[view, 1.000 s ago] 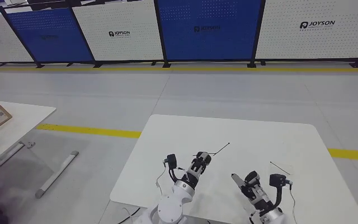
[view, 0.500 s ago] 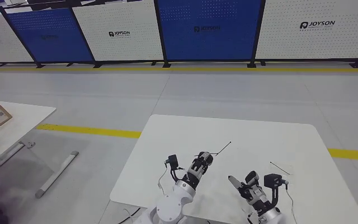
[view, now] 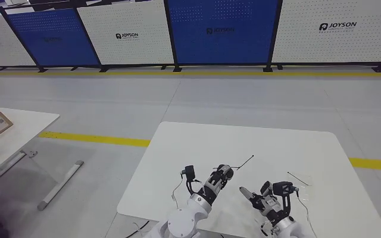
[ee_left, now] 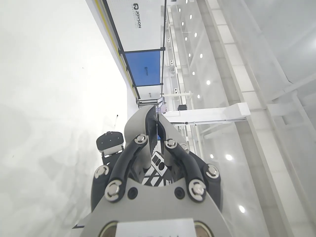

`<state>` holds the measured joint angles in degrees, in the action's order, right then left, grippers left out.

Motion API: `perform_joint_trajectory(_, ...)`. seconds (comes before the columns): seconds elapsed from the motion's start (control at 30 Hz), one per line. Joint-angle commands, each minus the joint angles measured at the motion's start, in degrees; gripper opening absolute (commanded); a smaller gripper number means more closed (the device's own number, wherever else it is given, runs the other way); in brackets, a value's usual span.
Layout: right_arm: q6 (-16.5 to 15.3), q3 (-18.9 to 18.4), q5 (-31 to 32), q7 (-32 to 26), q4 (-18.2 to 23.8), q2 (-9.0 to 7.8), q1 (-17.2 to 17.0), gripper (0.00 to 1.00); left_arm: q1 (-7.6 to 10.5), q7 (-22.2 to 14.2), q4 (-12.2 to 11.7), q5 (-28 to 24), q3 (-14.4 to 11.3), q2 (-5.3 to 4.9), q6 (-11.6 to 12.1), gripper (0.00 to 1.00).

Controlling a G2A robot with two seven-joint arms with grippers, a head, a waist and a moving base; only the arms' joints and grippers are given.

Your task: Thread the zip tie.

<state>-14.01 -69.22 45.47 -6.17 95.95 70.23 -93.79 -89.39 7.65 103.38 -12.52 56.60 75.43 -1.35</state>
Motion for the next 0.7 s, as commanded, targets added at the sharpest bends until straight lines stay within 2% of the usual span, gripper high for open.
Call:
perform_joint_trajectory(0.0,0.6,0.1,-0.5,-0.2,-0.5,0.08,0.5,1.0,0.2,-0.4,-0.3,0.6,-0.5,0.05,-0.2,0.0)
perform_joint_trajectory(0.13,3.0,0.7,1.1,0.9,-0.7,0.29,1.4,1.0,0.65,0.6,-0.9,0.1,-1.2,0.34,-0.9,0.0)
perform_joint_trajectory(0.53,3.6,1.6,1.7,1.2,-1.9,0.49,2.0,1.0,1.01,0.5,-1.3,0.5,-1.7,0.48,-0.6,0.0)
perform_joint_trajectory(0.57,3.6,1.7,1.8,1.0,-2.0,0.51,2.2,0.85,1.1,0.5,-1.4,0.6,-1.8,0.51,-0.6,0.0)
perform_joint_trajectory(0.6,3.5,1.9,2.0,0.8,-2.0,0.52,2.3,0.43,1.18,0.6,-1.4,0.8,-1.9,0.54,-0.5,0.0)
perform_joint_trajectory(0.67,2.9,2.1,1.9,0.3,-1.8,0.53,2.5,0.36,1.23,0.7,-1.5,1.0,-2.0,0.58,-0.3,0.0)
